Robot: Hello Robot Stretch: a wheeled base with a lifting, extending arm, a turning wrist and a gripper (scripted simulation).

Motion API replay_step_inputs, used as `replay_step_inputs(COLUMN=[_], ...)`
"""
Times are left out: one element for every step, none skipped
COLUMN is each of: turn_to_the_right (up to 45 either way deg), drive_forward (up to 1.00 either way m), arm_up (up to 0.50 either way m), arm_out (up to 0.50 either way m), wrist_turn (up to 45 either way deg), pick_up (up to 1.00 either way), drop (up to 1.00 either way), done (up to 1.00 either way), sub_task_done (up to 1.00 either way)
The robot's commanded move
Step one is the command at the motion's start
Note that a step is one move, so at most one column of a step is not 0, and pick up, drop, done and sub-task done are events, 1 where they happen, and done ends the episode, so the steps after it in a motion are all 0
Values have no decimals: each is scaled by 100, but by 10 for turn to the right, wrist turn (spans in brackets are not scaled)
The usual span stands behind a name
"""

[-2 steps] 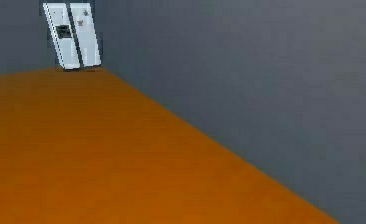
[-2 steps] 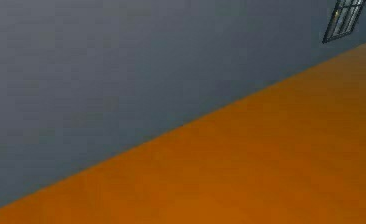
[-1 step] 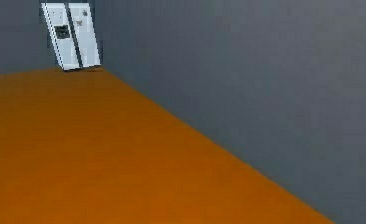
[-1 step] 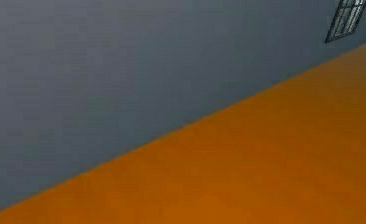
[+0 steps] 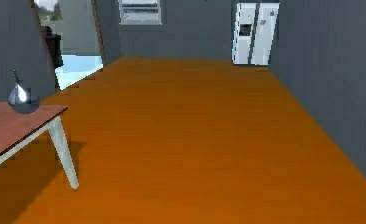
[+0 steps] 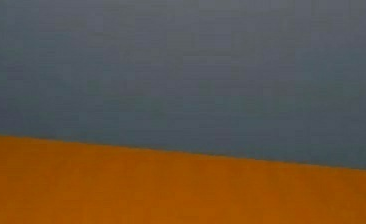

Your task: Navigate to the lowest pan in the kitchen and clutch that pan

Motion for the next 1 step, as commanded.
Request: replay_step_inputs(turn_to_the_right=[-90], drive_forward=[0], arm_up=[0], arm_out=[0], wrist_turn=[0], pick_up=[0], drop=[0], done=[0], sub_task_done=[0])
